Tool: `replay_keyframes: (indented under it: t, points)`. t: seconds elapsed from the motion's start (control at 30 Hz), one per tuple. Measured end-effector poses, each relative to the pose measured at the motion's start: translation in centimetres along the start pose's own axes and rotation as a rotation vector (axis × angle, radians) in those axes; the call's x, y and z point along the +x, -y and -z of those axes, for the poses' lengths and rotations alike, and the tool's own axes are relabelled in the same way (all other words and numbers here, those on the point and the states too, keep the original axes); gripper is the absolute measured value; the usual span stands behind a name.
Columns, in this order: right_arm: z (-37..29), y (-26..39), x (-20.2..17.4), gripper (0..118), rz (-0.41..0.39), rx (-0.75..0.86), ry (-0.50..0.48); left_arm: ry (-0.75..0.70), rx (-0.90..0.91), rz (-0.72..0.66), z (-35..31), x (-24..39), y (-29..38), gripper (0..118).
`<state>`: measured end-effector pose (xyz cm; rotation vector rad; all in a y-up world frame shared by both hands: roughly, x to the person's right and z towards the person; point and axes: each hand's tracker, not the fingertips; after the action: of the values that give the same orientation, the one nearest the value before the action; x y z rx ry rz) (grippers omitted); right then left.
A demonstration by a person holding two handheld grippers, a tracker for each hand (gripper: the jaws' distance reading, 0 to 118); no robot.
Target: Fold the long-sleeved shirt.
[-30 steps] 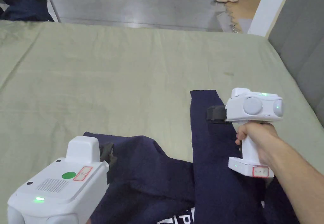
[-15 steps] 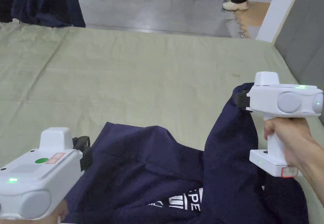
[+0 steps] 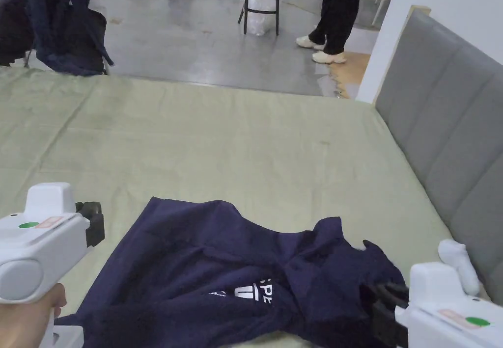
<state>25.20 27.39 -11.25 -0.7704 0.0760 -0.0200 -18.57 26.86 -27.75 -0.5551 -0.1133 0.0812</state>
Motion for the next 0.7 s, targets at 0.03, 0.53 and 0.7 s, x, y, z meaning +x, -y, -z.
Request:
replay_keyframes:
  t: [0.03, 0.53, 0.7]
  points:
    - [0.5, 2.2, -0.3, 1, 0.041, -0.059, -0.013, 0.002, -0.003, -0.002, -0.1, 0.3, 0.2, 4]
    - [4.1, 8.6, -2.0, 117, -0.002, -0.21, -0.055, 0.046, -0.047, 0.01, 1.0, 3.2, 0.9, 4]
    - [3.4, 2.2, 0.5, 115, 0.013, 0.095, 0.009, 0.042, -0.051, -0.003, 2.2, 3.2, 0.3, 4]
